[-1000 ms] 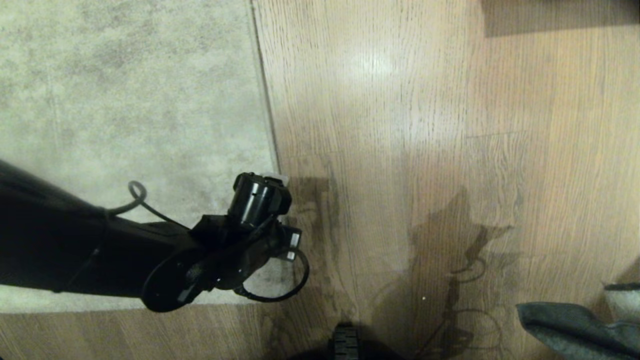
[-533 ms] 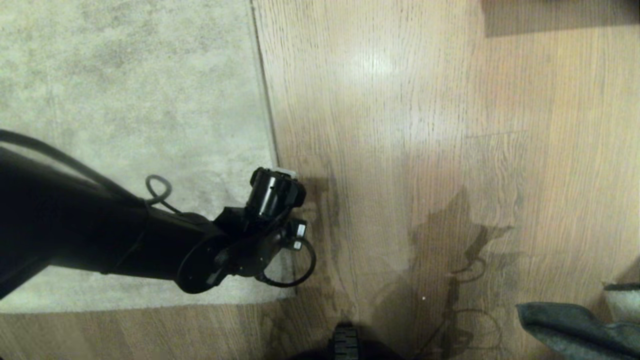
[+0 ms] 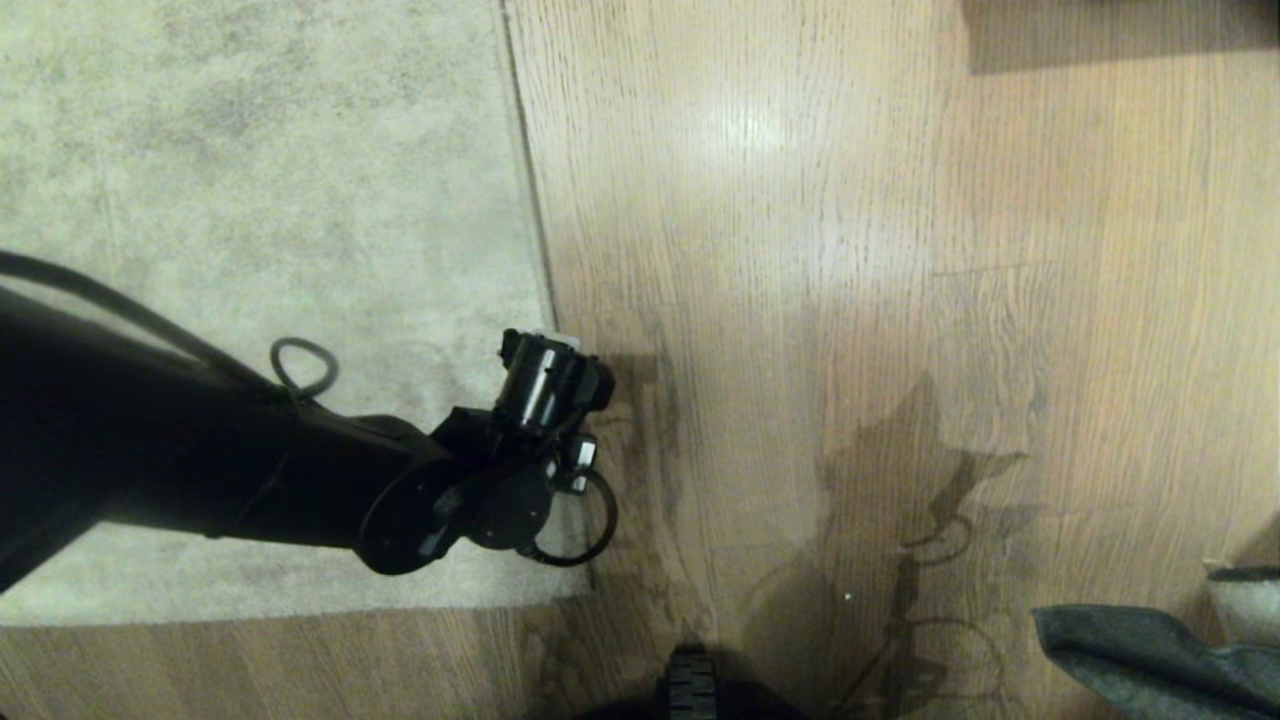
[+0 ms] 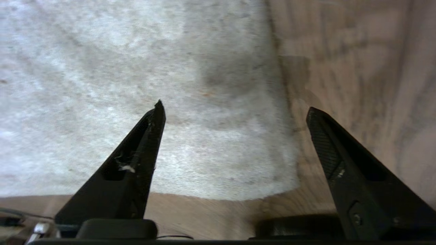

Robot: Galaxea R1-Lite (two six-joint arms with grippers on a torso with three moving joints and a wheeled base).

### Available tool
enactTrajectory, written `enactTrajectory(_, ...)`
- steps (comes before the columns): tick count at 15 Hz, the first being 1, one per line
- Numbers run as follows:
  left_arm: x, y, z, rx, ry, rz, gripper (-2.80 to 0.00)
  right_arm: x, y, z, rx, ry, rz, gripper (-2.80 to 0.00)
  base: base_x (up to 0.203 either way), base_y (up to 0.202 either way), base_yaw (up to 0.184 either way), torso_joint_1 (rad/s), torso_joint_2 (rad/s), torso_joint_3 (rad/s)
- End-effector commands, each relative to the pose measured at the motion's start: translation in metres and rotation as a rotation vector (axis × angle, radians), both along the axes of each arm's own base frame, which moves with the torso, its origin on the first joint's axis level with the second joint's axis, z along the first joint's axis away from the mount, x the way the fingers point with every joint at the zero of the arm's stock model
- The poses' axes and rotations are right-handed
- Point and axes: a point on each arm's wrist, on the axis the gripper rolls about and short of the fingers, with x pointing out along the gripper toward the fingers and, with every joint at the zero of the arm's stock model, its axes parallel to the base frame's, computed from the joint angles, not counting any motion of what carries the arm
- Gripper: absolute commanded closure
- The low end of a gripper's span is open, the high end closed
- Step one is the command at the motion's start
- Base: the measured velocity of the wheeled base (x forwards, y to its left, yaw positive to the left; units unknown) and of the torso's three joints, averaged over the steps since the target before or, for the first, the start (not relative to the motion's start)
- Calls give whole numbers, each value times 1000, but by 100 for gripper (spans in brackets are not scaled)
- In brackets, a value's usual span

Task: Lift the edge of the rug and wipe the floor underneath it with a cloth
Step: Lift up the carpet

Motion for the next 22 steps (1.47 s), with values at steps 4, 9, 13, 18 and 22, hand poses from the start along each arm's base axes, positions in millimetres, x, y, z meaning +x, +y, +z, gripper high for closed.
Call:
enactTrajectory(4, 5, -2, -8, 40, -6, 46, -280, 0, 0, 0, 1, 1, 0, 0, 0, 0, 0, 0, 0, 0)
enactTrajectory(9, 11, -6, -10, 54, -2, 56, -280, 0, 0, 0, 1, 0, 0, 0, 0, 0, 0, 0, 0, 0)
enactTrajectory(13, 15, -7, -16, 83, -7, 89, -280, 0, 0, 0, 1, 0, 0, 0, 0, 0, 0, 0, 0, 0)
enactTrajectory(18, 21, -8, -22, 112, -15, 117, -280, 0, 0, 0, 1, 0, 0, 0, 0, 0, 0, 0, 0, 0)
enactTrajectory(22, 26, -13, -23, 114, -31, 133, -280, 0, 0, 0, 1, 0, 0, 0, 0, 0, 0, 0, 0, 0)
